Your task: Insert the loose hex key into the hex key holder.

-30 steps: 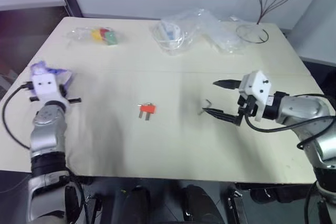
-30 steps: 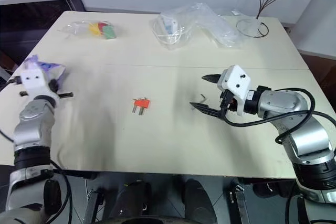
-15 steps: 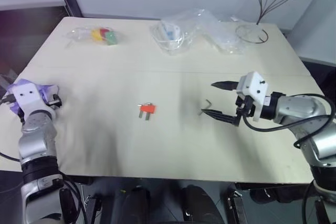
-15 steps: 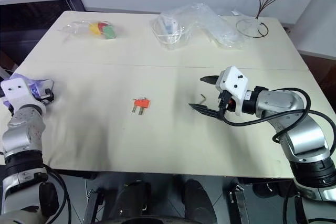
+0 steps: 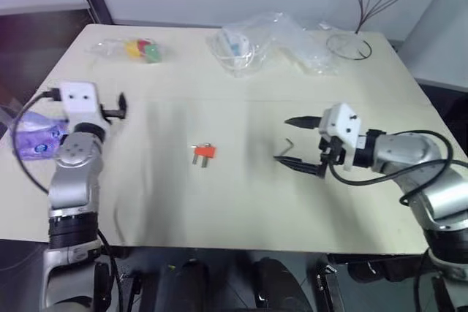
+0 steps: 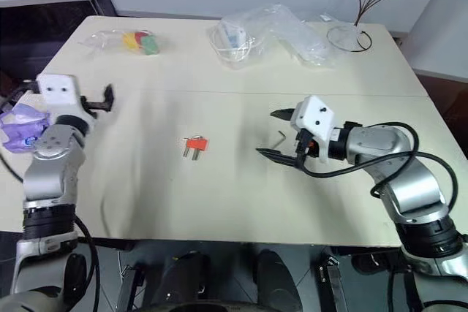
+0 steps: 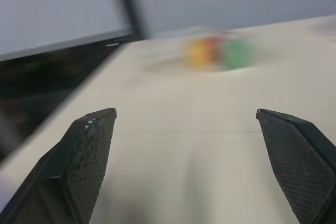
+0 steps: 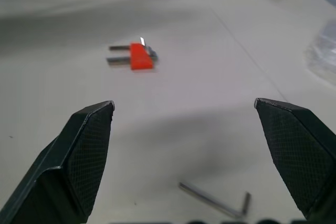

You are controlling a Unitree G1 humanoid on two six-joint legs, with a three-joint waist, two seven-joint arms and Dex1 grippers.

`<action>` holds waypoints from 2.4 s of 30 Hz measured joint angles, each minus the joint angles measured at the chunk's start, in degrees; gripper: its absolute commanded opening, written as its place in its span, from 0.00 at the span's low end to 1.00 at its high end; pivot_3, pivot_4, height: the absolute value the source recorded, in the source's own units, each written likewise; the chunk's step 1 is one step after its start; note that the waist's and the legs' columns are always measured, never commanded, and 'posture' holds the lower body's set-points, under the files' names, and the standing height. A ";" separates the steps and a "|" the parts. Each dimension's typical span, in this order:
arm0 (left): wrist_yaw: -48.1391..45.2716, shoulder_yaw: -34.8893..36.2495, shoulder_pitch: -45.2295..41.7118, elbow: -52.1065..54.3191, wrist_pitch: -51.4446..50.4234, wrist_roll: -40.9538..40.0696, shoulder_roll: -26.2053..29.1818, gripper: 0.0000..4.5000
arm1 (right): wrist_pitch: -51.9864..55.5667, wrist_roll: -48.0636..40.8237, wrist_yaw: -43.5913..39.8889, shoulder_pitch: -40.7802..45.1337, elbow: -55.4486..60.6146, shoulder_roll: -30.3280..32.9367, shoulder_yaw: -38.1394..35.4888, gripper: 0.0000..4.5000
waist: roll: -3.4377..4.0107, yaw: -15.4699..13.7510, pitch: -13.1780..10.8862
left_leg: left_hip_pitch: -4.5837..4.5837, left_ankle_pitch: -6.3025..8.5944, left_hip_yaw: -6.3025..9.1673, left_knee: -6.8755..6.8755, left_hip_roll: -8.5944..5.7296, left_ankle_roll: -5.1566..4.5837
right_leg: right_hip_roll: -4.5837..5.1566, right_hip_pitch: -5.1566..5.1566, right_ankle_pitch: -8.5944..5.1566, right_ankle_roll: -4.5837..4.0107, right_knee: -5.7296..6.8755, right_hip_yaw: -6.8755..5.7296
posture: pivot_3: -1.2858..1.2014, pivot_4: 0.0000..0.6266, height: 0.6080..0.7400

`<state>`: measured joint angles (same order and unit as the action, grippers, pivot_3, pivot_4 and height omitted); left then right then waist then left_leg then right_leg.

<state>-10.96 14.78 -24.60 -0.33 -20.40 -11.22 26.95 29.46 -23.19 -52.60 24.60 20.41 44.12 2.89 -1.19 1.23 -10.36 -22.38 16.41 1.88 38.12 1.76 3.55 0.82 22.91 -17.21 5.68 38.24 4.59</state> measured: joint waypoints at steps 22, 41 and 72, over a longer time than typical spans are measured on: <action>-42.25 -4.19 9.52 7.31 -10.59 -15.75 19.45 0.99 | -19.74 18.17 1.17 15.16 -38.15 -26.26 18.55 1.00 | 0.06 1.36 -0.04 | -0.08 0.00 -0.02 -0.11 0.04 0.00 | -0.04 0.25 -0.01 -0.03 0.09 0.00 | 0.52 0.24 1.00; -39.74 -2.47 12.57 10.00 -10.53 -15.20 20.24 0.99 | -35.51 24.74 4.31 21.58 -61.51 -34.89 17.97 1.00 | 0.06 1.49 -0.04 | -0.05 0.00 -0.02 -0.11 0.05 0.00 | 0.00 0.28 0.00 -0.03 0.22 0.00 | 0.52 0.24 1.00; -41.93 -3.60 1.10 9.28 -17.14 -24.01 14.70 1.00 | -54.92 36.05 13.64 16.62 -42.57 -19.90 13.94 0.21 | 0.08 1.58 -0.05 | -0.08 0.00 -0.05 -0.11 0.00 0.00 | 0.02 0.35 0.00 -0.02 0.26 0.01 | 0.52 0.24 1.00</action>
<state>-52.90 11.17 -23.50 8.95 -37.54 -35.22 41.65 -25.46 12.86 -38.95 41.22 -22.16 24.22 16.83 -1.11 2.80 -10.41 -22.46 16.41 1.83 38.02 1.76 3.55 0.84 23.26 -17.21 5.67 38.50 4.59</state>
